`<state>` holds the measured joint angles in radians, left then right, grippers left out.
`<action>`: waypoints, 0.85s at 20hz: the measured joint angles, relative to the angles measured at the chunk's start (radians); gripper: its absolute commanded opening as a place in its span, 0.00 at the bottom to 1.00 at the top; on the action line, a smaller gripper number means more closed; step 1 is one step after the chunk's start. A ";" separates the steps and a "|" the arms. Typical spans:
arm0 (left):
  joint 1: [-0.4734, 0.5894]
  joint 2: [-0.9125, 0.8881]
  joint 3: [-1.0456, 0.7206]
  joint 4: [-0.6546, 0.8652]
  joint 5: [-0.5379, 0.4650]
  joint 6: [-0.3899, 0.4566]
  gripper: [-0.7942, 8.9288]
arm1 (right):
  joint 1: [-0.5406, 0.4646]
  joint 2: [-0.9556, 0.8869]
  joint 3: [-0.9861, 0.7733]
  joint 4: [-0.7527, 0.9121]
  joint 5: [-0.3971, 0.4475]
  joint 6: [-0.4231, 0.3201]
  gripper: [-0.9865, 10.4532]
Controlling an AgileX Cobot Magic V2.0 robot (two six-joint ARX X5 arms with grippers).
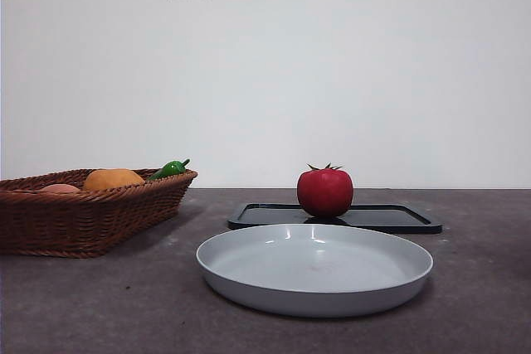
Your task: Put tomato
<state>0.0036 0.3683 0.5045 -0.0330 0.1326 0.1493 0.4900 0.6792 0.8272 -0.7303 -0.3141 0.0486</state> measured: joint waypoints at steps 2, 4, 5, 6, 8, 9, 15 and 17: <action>0.013 -0.076 -0.125 0.052 -0.034 0.000 0.09 | 0.000 0.000 0.000 0.000 0.000 0.000 0.09; 0.018 -0.143 -0.225 0.066 -0.072 -0.002 0.09 | 0.000 0.000 0.000 0.000 0.000 0.000 0.09; 0.018 -0.175 -0.267 0.066 -0.089 -0.006 0.09 | 0.000 0.000 0.000 0.000 0.000 0.000 0.09; 0.018 -0.205 -0.306 0.066 -0.106 -0.011 0.09 | 0.000 0.000 0.000 0.000 0.000 0.000 0.09; 0.018 -0.255 -0.370 0.059 -0.111 -0.022 0.09 | 0.000 0.000 0.000 0.000 0.000 0.000 0.09; 0.019 -0.276 -0.394 0.048 -0.111 -0.028 0.09 | 0.000 0.000 0.000 0.000 0.000 0.000 0.09; 0.019 -0.363 -0.463 -0.063 -0.112 -0.033 0.09 | 0.000 0.000 0.000 0.000 0.000 0.000 0.09; 0.019 -0.363 -0.471 -0.099 -0.113 -0.033 0.09 | 0.000 0.000 0.000 0.000 0.000 0.000 0.09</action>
<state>0.0223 0.0051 0.0334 -0.1318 0.0200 0.1162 0.4900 0.6792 0.8272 -0.7303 -0.3138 0.0486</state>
